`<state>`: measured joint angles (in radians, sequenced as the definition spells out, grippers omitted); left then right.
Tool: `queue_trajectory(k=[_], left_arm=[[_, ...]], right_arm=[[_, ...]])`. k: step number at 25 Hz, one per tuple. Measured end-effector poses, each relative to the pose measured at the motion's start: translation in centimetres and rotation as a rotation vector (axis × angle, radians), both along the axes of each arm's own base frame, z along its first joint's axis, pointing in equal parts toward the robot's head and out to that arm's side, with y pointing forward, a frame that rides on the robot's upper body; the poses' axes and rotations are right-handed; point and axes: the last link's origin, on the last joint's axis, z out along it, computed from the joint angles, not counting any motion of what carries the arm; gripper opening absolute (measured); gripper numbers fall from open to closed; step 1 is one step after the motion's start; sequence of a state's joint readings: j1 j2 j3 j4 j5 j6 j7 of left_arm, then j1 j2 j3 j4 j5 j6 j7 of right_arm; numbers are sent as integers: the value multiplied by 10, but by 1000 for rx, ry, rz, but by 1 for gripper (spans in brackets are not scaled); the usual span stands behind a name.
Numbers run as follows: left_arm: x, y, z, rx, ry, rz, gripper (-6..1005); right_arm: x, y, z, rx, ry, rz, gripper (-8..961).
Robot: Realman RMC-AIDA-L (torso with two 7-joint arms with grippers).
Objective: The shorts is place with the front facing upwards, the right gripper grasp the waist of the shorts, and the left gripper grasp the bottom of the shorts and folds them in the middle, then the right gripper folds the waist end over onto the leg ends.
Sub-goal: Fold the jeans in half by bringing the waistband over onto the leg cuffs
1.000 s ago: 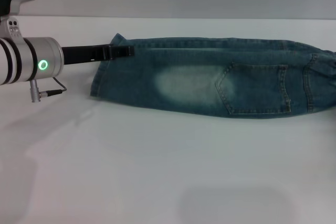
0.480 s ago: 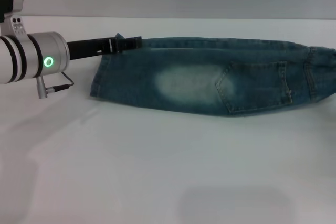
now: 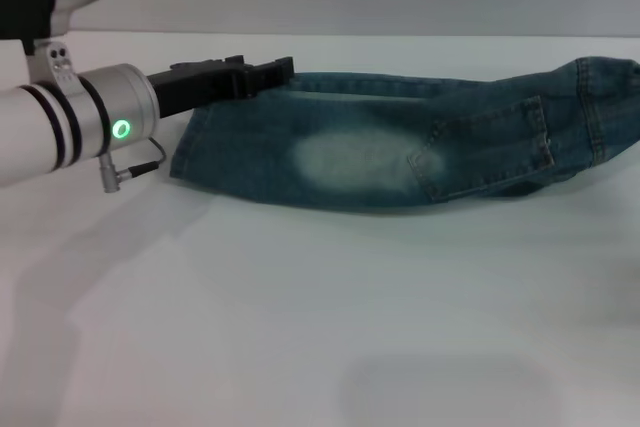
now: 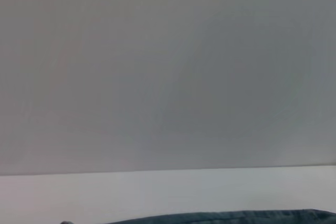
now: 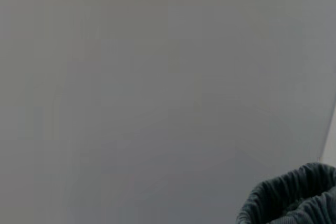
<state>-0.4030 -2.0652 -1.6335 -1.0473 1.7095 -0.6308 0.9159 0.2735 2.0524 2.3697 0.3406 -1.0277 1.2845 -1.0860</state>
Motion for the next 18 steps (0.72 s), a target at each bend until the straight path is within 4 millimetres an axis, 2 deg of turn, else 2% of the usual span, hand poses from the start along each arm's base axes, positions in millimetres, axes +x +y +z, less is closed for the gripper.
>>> queue_trajectory(k=[11,18], left_arm=[[-2,6,-39,-10,20,7,754],[8,0,-68,-55,42,-8,755]], right_arm=[[-41,27,14,-2,76,162,75],[-83,54,9,-73,81,297,74]])
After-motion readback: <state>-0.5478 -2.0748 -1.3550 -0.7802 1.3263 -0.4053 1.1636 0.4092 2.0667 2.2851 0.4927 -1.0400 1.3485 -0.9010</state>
